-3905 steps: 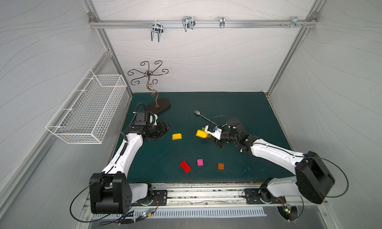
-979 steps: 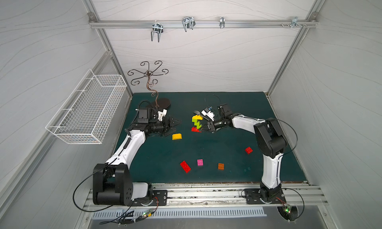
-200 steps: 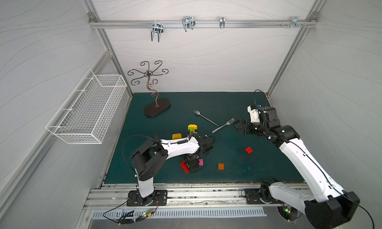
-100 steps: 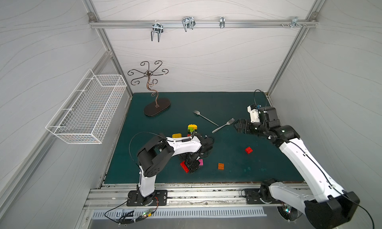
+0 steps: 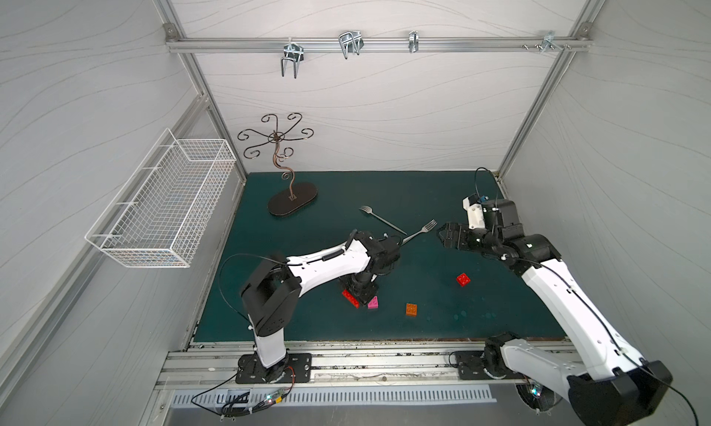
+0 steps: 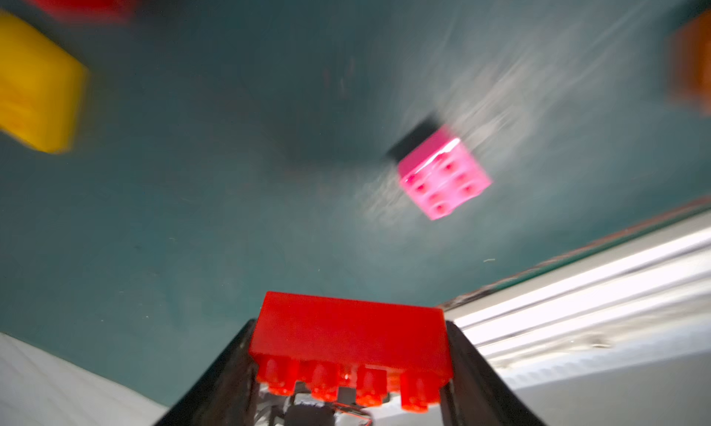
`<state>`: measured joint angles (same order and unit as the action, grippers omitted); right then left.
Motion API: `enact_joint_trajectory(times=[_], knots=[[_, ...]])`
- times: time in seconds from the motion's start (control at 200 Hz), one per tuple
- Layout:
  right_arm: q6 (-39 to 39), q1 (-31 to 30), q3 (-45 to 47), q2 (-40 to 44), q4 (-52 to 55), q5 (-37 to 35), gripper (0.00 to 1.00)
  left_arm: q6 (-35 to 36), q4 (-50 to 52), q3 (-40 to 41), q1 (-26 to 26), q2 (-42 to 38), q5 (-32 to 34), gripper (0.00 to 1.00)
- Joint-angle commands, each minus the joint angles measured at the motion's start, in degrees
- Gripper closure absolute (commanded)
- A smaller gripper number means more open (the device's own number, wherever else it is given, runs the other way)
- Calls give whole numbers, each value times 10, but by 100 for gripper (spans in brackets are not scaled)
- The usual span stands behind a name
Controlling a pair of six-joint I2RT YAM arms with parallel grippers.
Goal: Assemble the letter s with lego
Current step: Pick up the lego brick from the center of the board, then place the lego brick at the center of the board.
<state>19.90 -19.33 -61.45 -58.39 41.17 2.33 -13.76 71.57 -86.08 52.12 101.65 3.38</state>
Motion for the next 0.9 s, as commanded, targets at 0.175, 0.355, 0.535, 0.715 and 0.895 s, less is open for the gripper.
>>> enact_joint_trajectory(times=[0.175, 0.355, 0.535, 0.715, 0.895], knots=[[106, 49, -16, 48, 50, -78, 1, -221, 0, -192, -6, 142, -39, 56], [87, 59, -20, 43, 45, -38, 1, -289, -30, -265, -25, 219, -72, 57], [81, 59, -15, 42, 45, -36, 1, -304, -21, -312, -63, 283, -65, 60], [82, 59, -7, 41, 38, -27, 1, -298, 0, -360, -76, 349, -77, 56], [81, 59, -6, 38, 37, -28, 1, -283, 24, -380, -75, 378, -76, 52]])
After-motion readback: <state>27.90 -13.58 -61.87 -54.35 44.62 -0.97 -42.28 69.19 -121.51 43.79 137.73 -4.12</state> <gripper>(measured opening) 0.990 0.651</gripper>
